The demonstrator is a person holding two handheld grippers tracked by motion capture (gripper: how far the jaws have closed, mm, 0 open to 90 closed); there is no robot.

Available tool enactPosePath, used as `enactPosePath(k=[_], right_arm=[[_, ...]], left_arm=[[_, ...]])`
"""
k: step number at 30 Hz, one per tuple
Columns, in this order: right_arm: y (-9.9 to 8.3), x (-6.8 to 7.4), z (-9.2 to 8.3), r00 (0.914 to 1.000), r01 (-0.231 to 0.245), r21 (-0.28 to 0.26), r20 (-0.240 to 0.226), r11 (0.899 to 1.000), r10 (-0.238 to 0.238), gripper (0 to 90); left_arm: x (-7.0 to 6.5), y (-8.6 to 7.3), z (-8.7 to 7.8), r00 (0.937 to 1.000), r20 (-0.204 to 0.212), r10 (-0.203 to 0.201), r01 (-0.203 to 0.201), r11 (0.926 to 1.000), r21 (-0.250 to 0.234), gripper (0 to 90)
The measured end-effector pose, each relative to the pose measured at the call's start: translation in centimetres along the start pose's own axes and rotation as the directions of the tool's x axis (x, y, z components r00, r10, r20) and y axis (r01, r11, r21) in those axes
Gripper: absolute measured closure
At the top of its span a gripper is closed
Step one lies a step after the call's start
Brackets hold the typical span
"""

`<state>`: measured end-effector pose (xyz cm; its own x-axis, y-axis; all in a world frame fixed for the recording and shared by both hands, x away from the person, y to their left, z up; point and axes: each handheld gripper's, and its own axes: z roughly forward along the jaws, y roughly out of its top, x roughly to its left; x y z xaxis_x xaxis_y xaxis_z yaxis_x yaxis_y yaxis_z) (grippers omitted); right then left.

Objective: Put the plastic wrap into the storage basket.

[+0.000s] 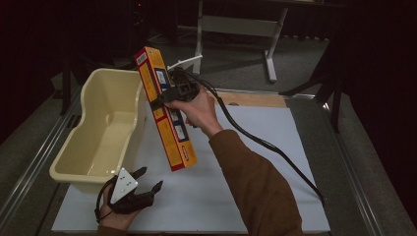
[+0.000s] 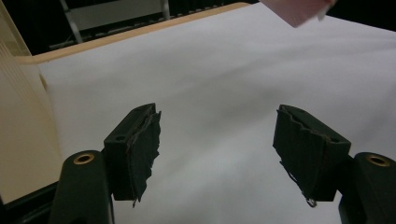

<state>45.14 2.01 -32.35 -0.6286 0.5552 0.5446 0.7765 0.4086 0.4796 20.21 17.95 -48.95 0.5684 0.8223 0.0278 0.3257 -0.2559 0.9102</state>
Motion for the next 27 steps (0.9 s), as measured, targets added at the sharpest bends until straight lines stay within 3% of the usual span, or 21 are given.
enactPosePath(k=[9,12,21,25,27], right_arm=[[1.8,2.2,2.1,0.9979,-0.009,-0.023,-0.064,1.0,0.008,39.6],[2.3,2.5,2.8,0.9946,-0.037,-0.034,-0.098,0.999,0.033,39.5],[2.9,2.6,4.0,0.9882,-0.091,-0.068,-0.129,0.994,0.082,39.5],[3.0,2.4,4.8,0.9716,-0.15,-0.078,-0.196,0.986,0.132,39.5],[3.0,2.4,5.1,0.9681,-0.16,-0.079,-0.207,0.984,0.141,39.5]], left_arm=[[0.0,0.0,0.0,1.0,0.003,-0.002,0.002,1.0,-0.004,30.9],[0.0,0.0,-0.1,1.0,0.002,0.0,0.0,1.0,-0.004,30.8],[0.0,-0.1,-0.1,1.0,0.003,0.002,-0.002,1.0,-0.006,30.8],[0.0,0.0,-0.1,1.0,0.003,0.001,-0.001,1.0,-0.006,30.6],[0.0,0.0,-0.1,1.0,0.004,0.003,-0.003,1.0,-0.006,30.6]])
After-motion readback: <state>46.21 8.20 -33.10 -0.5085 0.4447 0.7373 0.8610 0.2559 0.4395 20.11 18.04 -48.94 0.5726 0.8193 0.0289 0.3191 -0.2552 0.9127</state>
